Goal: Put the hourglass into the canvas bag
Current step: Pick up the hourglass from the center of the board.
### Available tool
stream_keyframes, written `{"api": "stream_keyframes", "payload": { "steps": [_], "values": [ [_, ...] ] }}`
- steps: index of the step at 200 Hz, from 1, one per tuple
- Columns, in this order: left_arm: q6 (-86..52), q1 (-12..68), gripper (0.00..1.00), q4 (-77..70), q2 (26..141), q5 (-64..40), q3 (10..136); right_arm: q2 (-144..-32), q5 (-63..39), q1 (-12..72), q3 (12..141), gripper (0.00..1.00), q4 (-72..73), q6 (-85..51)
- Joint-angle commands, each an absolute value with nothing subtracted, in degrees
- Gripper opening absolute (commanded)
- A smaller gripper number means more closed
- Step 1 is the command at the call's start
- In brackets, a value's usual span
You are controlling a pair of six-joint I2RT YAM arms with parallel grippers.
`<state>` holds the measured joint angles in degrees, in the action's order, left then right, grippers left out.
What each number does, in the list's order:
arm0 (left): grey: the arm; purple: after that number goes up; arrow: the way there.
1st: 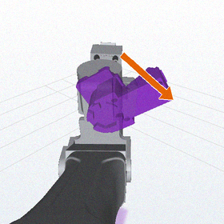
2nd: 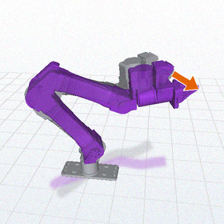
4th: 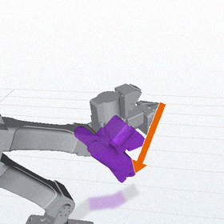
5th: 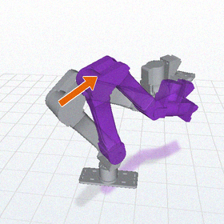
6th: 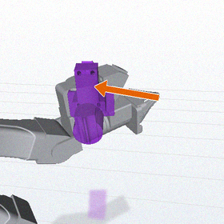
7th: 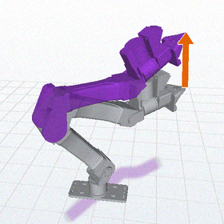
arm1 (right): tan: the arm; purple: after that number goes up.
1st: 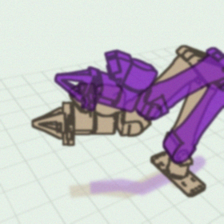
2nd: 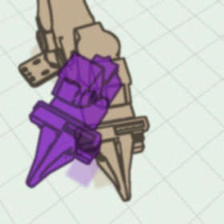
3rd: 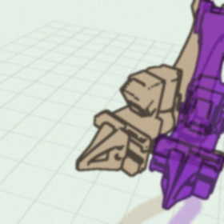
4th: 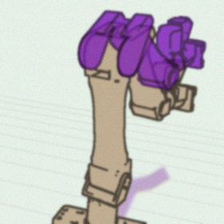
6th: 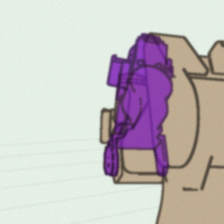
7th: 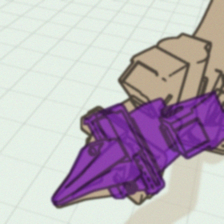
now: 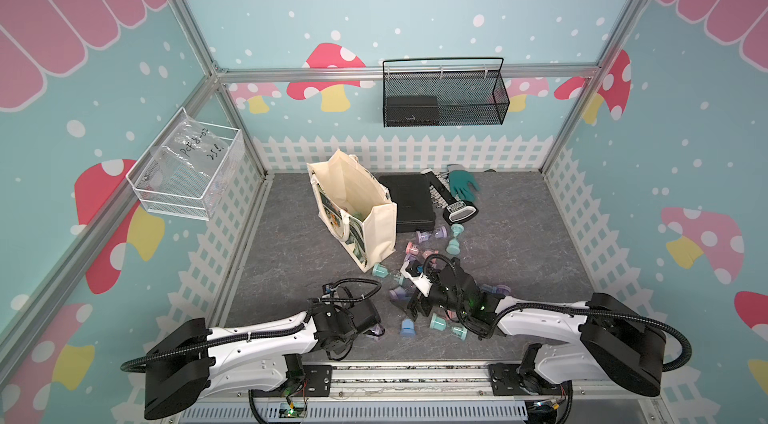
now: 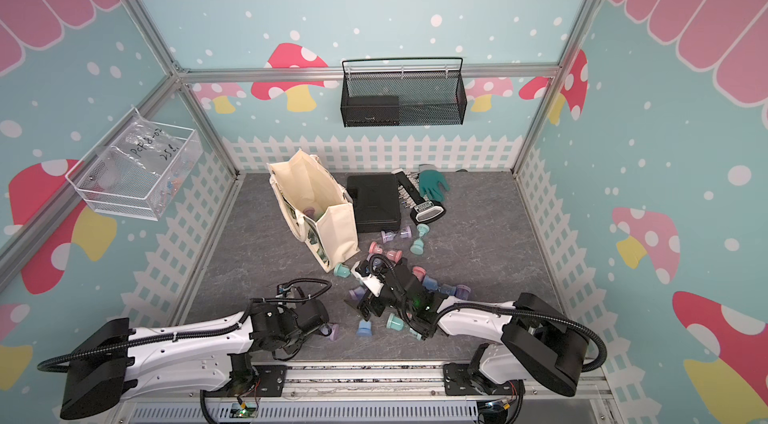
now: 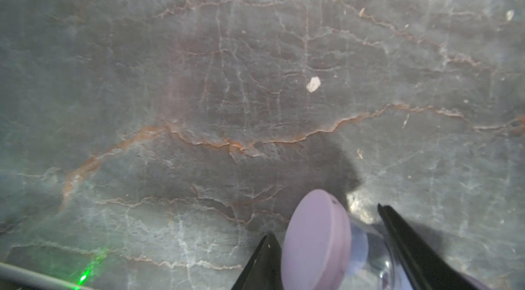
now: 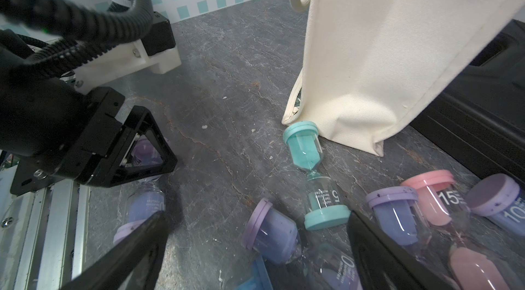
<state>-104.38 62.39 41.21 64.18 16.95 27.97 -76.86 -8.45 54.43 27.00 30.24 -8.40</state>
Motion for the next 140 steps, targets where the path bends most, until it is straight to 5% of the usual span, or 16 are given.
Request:
{"api": "stream_keyframes", "payload": {
  "steps": [1, 140],
  "values": [
    [-106.1, 62.6, 0.64, 38.5, 67.0, 18.0, 27.8, -77.5, -7.8, 54.8, 26.9, 1.0, 31.0, -7.5],
    [-103.3, 60.4, 0.46, 37.7, 68.1, 21.1, 28.9, -76.0, -4.1, 54.8, 27.1, 1.0, 30.3, -8.0]
  ]
}}
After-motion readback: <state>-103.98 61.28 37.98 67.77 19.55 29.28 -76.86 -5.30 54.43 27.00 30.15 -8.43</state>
